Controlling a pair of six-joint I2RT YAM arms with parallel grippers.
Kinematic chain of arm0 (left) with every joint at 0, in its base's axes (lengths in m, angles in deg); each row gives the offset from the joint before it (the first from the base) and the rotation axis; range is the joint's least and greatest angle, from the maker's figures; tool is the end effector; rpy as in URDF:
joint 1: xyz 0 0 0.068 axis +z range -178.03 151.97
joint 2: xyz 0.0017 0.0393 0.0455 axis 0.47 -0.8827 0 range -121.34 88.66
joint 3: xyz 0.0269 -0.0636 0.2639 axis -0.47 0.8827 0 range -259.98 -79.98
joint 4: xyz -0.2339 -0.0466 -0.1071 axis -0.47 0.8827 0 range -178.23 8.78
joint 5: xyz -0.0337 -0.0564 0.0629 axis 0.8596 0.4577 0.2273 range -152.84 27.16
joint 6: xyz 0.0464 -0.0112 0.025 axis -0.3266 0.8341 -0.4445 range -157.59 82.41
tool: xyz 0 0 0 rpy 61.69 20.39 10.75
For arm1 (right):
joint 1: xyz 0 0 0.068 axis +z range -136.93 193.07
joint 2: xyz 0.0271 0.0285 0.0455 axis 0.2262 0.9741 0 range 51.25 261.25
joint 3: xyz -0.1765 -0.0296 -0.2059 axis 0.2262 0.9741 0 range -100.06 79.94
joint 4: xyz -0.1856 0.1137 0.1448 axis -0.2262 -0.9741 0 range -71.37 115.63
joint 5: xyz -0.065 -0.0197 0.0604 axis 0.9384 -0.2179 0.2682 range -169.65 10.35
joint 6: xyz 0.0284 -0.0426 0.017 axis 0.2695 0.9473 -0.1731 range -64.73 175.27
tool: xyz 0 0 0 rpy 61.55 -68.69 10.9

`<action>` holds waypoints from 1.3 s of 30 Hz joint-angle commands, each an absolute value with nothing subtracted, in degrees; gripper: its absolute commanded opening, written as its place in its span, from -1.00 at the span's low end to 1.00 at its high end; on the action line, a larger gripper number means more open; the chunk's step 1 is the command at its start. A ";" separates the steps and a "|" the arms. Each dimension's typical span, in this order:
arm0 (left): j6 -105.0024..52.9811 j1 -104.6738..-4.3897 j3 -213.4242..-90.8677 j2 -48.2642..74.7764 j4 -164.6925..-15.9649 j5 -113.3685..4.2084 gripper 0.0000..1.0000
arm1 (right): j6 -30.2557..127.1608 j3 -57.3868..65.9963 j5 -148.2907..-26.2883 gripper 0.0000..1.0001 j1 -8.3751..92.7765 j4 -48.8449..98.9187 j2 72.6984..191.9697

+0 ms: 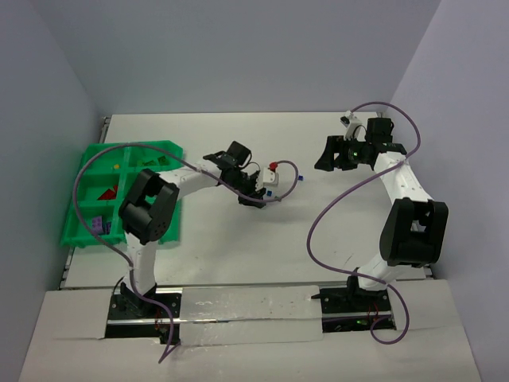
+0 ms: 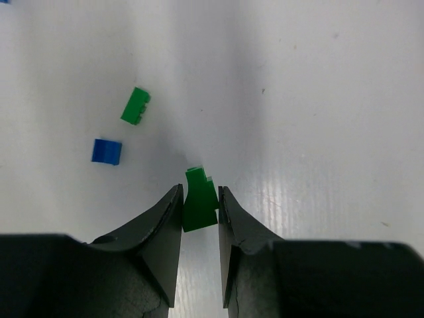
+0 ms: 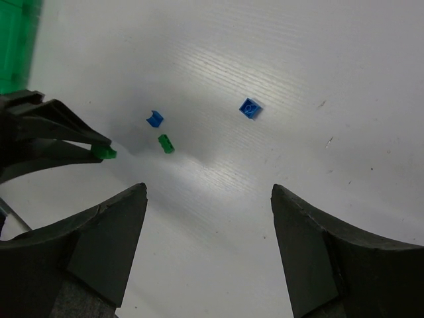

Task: Sort the legos into containers by color

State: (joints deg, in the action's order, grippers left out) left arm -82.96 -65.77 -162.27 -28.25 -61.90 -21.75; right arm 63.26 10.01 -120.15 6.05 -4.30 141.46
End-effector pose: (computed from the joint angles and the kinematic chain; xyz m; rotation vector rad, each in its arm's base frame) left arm 0.3211 -0.2782 0.1709 1.8099 1.6817 -0.8772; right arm 0.3365 -0.0181 0.2712 -0.3230 2.2726 0.7247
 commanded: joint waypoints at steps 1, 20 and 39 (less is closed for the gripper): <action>-75.35 -61.42 -162.28 -20.50 -63.74 -14.78 -0.69 | 62.71 9.89 -121.46 0.65 6.05 -1.76 141.78; -56.30 -33.42 -162.29 -7.71 -59.89 -24.55 -0.90 | 66.41 4.02 -113.60 0.66 12.88 -3.11 146.32; -58.66 -24.65 -172.02 -18.82 -55.57 -34.67 -0.84 | 75.67 -0.32 -106.10 0.69 12.81 -7.46 151.78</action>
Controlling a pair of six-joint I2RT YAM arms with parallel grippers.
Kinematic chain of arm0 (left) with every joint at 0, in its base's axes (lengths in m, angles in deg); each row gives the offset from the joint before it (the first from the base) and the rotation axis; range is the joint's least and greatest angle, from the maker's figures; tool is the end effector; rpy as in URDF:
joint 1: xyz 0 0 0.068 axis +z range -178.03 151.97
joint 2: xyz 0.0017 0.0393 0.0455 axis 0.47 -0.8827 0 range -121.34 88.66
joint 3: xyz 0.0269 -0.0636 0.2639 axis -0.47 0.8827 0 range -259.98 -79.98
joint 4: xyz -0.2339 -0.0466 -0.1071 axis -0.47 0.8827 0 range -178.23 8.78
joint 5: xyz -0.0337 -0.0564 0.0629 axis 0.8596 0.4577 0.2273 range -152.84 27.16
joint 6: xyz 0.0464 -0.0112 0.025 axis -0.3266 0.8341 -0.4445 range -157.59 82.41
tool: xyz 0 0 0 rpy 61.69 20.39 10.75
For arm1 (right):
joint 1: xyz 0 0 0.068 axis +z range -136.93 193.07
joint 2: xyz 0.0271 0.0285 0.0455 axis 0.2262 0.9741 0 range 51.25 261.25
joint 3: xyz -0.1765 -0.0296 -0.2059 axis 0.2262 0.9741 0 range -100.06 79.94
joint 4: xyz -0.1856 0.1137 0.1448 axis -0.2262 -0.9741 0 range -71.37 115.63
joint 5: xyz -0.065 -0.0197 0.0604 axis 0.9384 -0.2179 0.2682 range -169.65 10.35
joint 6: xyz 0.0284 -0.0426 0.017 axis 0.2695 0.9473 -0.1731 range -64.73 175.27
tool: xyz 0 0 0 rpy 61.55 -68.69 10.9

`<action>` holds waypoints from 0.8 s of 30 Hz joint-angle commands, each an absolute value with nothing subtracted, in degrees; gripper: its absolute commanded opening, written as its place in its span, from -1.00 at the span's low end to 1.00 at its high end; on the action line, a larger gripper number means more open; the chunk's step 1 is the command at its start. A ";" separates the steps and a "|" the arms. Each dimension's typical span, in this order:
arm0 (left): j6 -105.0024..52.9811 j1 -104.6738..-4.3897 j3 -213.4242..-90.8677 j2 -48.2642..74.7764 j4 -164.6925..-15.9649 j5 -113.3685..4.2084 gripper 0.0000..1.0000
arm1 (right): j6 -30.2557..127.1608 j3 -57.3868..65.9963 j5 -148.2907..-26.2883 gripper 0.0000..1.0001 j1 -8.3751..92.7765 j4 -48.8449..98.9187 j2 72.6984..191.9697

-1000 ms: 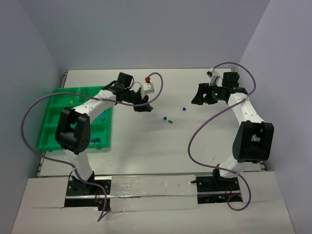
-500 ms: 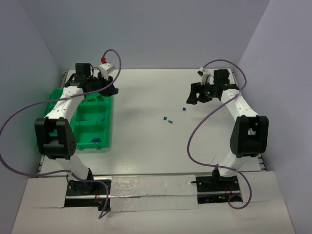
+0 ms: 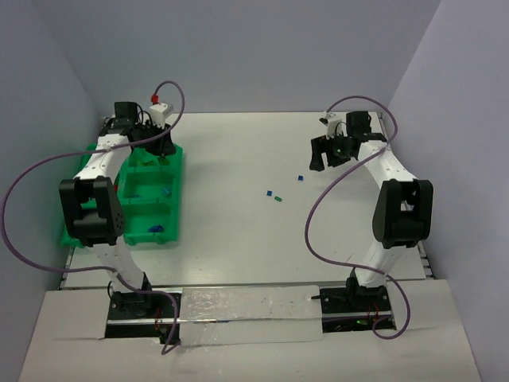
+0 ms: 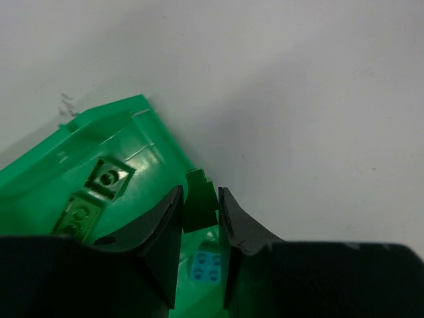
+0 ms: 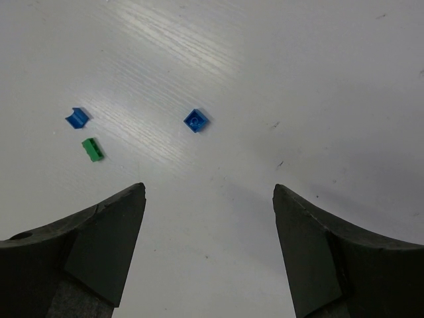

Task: Sort the legos into containers by color

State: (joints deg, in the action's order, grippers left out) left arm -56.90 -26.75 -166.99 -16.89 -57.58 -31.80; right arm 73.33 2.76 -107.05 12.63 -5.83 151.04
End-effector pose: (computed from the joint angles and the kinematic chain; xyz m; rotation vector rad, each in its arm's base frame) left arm 0.4108 -0.0092 0.2677 0.5979 2.2450 -0.4778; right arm 0.3762 0.0135 0.2494 -0.5585 2.3571 0.4552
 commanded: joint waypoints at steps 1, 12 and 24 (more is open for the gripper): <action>-58.90 -24.16 -172.75 -19.72 -55.39 -35.16 -0.82 | 76.03 -0.68 -106.10 0.69 12.81 -7.94 152.02; -59.65 -22.67 -173.77 -23.50 -55.11 -38.29 -0.67 | 77.33 -3.54 -105.58 0.69 12.81 -9.91 154.37; -60.43 -22.32 -174.19 -22.79 -55.27 -38.62 0.14 | 76.80 -4.36 -105.57 0.69 12.81 -10.32 154.97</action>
